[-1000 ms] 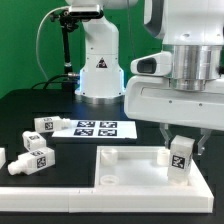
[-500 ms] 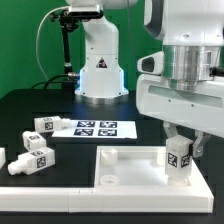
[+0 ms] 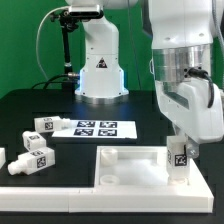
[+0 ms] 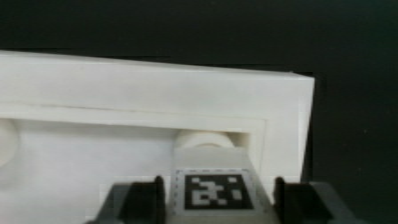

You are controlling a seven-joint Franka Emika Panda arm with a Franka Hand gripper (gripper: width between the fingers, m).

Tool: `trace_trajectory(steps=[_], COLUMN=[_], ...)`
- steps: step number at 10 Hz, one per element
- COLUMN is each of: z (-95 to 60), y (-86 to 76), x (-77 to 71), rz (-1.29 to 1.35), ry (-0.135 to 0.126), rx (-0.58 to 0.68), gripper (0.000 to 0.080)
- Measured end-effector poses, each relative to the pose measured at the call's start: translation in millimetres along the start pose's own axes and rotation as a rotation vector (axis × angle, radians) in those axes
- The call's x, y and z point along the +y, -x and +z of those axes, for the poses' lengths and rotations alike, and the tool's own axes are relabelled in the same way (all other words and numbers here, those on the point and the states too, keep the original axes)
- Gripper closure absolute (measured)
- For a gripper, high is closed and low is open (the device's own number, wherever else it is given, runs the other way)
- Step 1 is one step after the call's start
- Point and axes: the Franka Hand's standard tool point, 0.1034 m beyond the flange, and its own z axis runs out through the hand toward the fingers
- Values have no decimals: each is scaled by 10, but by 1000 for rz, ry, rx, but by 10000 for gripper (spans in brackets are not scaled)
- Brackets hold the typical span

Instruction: Assemble one leg

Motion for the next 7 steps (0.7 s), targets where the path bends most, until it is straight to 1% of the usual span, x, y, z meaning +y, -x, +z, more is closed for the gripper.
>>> trace_trajectory(steps=[1, 2, 3, 4, 7], z=[4, -5, -15, -17, -18], y=[21, -1, -12, -12, -37], x=[2, -15, -27, -28, -27], rz=[-138, -347, -525, -636, -834], ry=[3, -1, 2, 6, 13], rx=[15, 26, 33, 37, 42], gripper=[414, 243, 169, 156, 151])
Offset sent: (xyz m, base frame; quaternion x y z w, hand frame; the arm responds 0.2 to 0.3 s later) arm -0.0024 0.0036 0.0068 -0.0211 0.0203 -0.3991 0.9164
